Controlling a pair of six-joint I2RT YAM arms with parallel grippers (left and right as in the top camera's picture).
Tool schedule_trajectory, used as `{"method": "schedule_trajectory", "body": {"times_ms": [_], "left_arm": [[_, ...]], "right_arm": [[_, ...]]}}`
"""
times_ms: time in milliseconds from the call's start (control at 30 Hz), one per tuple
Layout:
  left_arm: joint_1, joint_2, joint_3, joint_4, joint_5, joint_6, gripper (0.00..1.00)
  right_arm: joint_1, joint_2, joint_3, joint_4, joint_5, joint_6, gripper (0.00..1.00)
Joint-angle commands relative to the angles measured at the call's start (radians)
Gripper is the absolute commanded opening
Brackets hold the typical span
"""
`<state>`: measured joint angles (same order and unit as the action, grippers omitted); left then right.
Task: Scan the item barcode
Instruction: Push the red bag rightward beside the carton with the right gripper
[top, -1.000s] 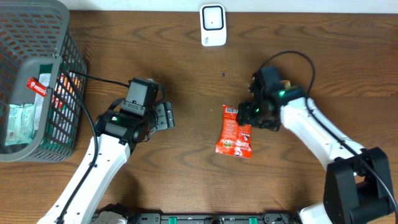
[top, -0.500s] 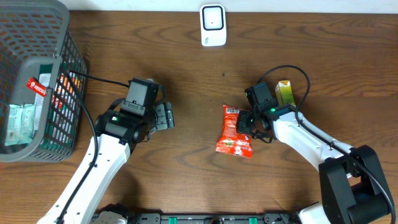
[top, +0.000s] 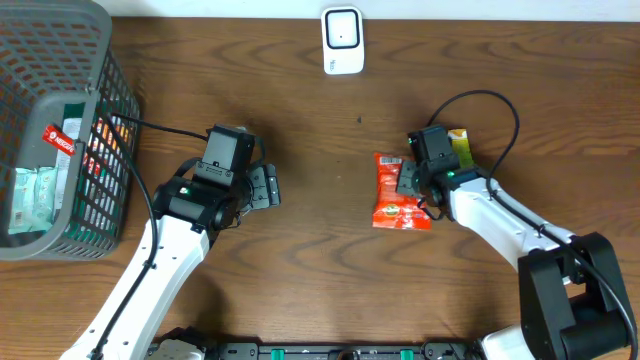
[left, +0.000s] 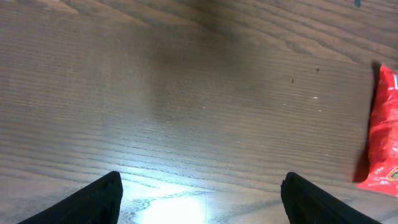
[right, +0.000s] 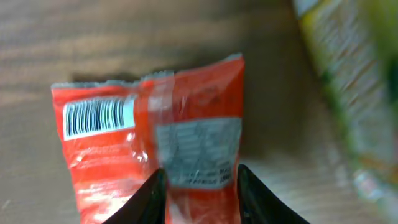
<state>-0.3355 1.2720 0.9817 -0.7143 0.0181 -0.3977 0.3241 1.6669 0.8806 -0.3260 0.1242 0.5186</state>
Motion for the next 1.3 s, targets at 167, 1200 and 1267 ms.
{"method": "schedule_trajectory", "body": {"times_ms": [167,1200,1267], "left_arm": [[0.005,0.003,0.003,-0.003,-0.015,0.005,0.83],[0.005,0.003,0.003,-0.003,-0.015,0.005,0.83],[0.005,0.003,0.003,-0.003,-0.015,0.005,0.83]], "right_arm": [[-0.037,0.004,-0.009,0.100,0.066,-0.177,0.36],[0.183,0.014,0.042,-0.135,-0.079,-0.198,0.24],[0.183,0.014,0.042,-0.129,-0.072,-0.198,0.24]]}}
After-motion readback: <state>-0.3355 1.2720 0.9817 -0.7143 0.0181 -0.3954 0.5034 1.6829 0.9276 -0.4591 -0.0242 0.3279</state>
